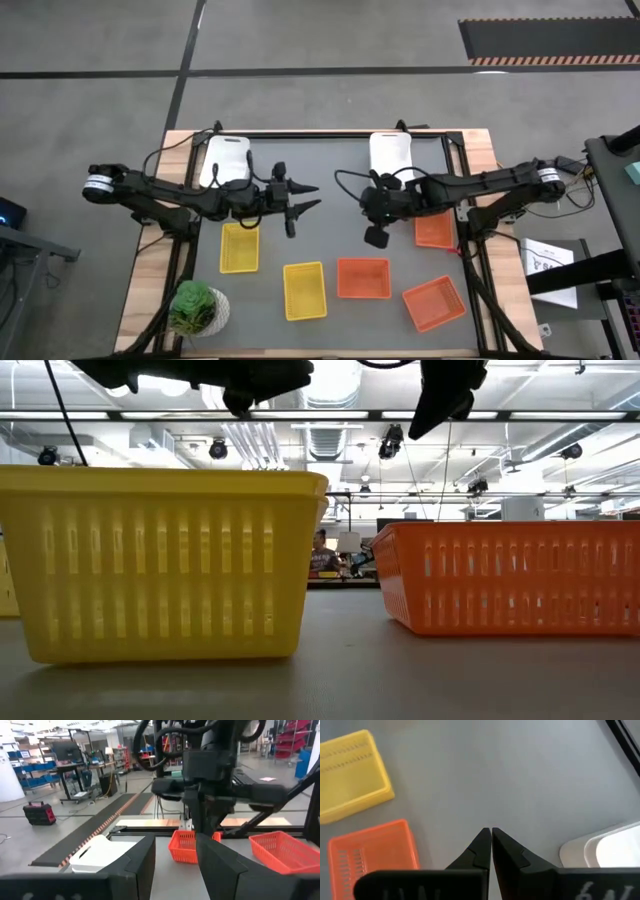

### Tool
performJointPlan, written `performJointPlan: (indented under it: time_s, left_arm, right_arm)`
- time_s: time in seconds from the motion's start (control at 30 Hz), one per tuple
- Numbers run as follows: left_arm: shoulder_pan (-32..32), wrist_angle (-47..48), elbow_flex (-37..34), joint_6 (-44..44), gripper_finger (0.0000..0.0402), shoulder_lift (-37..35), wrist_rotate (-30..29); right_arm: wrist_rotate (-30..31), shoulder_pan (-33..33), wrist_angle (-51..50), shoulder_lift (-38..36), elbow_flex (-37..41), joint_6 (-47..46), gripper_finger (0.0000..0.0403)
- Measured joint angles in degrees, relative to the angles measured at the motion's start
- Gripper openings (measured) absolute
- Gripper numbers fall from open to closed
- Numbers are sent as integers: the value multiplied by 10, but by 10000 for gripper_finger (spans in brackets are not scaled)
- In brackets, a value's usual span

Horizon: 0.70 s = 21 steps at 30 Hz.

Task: Stack baskets by color
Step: Stack the top orange bin on top of the middle orange bin

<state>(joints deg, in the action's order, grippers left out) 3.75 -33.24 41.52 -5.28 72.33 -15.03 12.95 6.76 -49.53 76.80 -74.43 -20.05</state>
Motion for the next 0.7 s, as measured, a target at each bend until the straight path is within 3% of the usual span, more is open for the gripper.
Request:
performJointPlan:
  time_s: [0.13,0.5,0.7]
  left_arm:
    - [0,3,0,-1,125,-1,0]
    - [0,15,-1,-65,125,-22,-9]
    - [0,58,-2,-75,125,-54,-43]
  right_arm:
    - [-5,-14,-26,2,0,-28,28]
    - [-54,-20,-125,45,0,-155,150]
    - [-32,-23,-135,72,0,-153,180]
